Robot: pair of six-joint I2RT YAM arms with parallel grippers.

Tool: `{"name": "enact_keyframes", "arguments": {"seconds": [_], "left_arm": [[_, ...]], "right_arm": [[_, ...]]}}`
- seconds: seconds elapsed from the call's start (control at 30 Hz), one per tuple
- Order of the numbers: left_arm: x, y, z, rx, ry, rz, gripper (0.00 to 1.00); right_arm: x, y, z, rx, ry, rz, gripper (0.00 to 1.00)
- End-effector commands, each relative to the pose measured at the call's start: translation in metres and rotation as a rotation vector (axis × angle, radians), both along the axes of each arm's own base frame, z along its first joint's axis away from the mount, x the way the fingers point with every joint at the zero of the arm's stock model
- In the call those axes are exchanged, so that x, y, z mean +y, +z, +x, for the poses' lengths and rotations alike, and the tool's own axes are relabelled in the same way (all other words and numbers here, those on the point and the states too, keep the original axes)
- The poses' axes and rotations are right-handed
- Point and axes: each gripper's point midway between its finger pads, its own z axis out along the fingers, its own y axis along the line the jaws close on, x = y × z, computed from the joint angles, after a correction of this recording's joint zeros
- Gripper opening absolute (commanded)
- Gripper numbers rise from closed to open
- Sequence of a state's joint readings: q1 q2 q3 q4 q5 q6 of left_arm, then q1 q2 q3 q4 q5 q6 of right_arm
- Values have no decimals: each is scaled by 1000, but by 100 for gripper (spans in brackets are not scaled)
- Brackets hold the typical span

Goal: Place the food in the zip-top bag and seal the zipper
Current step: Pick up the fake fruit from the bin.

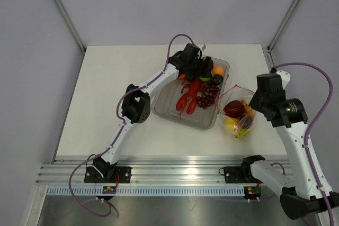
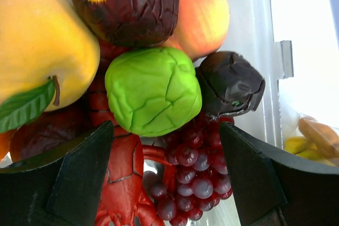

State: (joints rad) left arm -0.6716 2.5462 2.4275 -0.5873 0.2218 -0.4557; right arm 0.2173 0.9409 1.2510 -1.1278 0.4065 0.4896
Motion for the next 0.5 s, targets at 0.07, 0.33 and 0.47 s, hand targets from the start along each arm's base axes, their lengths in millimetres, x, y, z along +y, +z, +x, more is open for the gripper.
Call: {"name": "enact_keyframes", "arguments": {"seconds": [0.07,0.33,0.47], "left_arm": [[-12,30,21,-98,29,-74,83],[-9,20,29,-110,41,-56,86],[-11,20,33,-119,44,-66,86]], "right_arm": [[1,10,8,-45,7,-5,0],[1,12,9,-48,6,-5,0],[1,12,9,-47,6,-4,0]]}}
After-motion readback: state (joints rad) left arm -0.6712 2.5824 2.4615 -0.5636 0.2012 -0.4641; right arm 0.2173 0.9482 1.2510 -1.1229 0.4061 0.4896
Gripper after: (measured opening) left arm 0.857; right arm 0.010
